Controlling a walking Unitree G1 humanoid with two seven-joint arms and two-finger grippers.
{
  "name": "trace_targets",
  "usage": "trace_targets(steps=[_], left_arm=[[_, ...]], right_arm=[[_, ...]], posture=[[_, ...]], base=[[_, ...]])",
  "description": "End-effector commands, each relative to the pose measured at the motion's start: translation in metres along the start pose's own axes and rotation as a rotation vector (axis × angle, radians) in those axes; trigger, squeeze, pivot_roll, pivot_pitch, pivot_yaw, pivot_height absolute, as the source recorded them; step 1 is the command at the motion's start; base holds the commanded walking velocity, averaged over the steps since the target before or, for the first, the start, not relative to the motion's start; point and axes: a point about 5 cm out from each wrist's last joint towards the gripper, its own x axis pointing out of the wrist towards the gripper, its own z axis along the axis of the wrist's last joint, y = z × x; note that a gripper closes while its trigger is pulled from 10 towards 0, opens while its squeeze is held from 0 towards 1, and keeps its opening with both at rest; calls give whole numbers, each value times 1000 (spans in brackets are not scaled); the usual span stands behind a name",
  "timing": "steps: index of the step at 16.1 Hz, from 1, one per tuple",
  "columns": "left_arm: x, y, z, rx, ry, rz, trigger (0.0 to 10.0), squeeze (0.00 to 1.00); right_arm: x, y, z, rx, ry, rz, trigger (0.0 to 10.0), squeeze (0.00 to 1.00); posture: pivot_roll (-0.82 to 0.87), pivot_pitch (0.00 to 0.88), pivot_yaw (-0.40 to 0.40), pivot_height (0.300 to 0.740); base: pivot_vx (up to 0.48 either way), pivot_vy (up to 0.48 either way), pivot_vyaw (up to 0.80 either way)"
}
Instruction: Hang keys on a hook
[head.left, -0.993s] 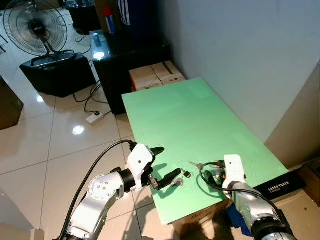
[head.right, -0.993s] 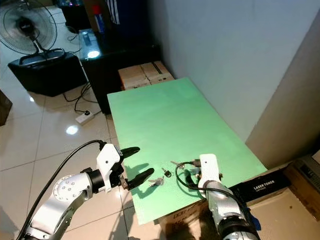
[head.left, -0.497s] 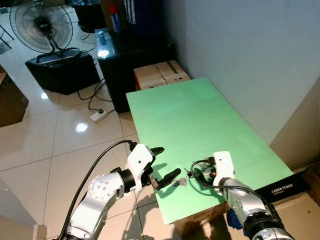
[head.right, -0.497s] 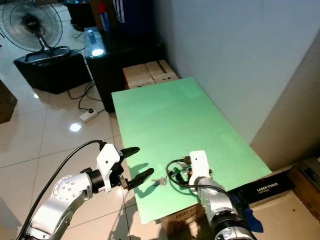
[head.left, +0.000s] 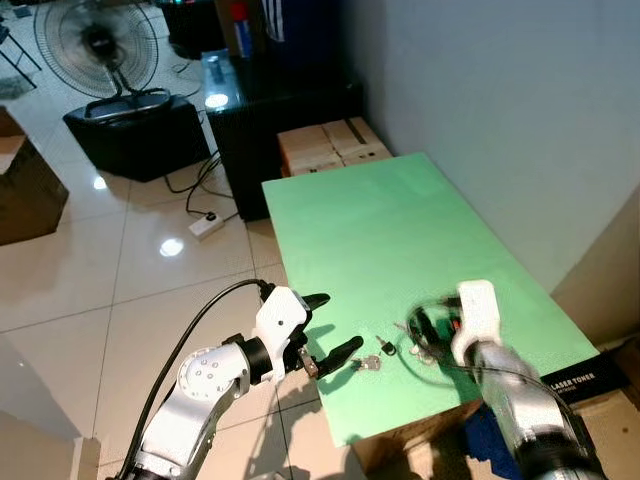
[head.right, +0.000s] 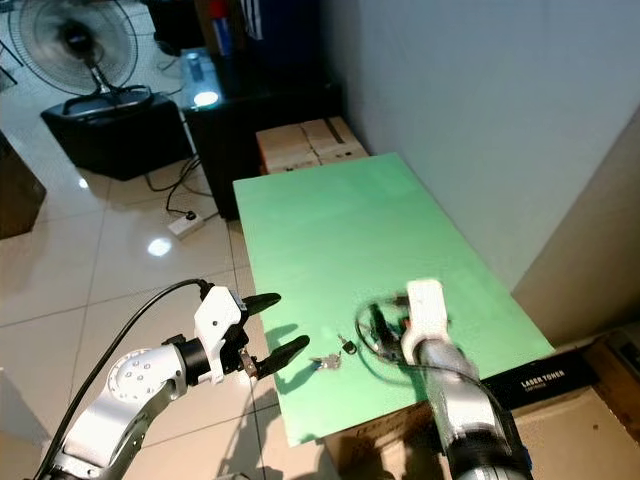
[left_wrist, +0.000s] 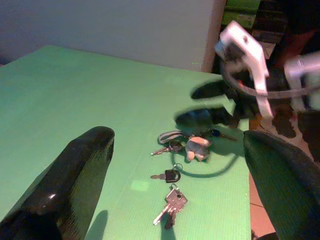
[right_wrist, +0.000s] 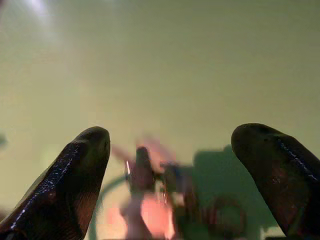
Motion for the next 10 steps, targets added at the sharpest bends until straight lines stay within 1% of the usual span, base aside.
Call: trace_targets(steps=[1, 2, 5, 6, 7, 9, 10], left_arm=[[-1, 1, 1, 13, 7, -2, 10000, 0], [-1, 0, 1, 13, 7, -5, 10000, 0], [0, 0, 0, 15, 11, -21, 10000, 0], [0, 0, 0, 16, 11, -22, 10000, 0], [0, 0, 0, 19, 13, -27, 10000, 0], [0, 0, 0, 21, 15, -29, 10000, 0], [-1, 0, -1, 24, 19, -33, 10000, 0]], right_arm=[[-3, 1, -5, -33, 38, 14, 10000, 0], [-9, 2, -15, -71, 83, 22, 10000, 0], [-12, 11, -28, -65, 134, 55, 10000, 0], [-11, 13, -29, -66, 138, 58, 10000, 0], [-10, 18, -30, -56, 143, 68, 10000, 0], [-8, 22, -28, -49, 130, 88, 10000, 0], [-6, 28, -27, -38, 134, 117, 10000, 0]], posture=[[-114, 0, 87, 740], [-118, 0, 88, 740], [-122, 0, 98, 740], [-122, 0, 98, 740], [-123, 0, 104, 740], [-123, 0, 108, 740], [-123, 0, 108, 740]], base=[[0, 0, 0], [0, 0, 0], [0, 0, 0], [0, 0, 0], [0, 0, 0], [0, 0, 0], [0, 0, 0]])
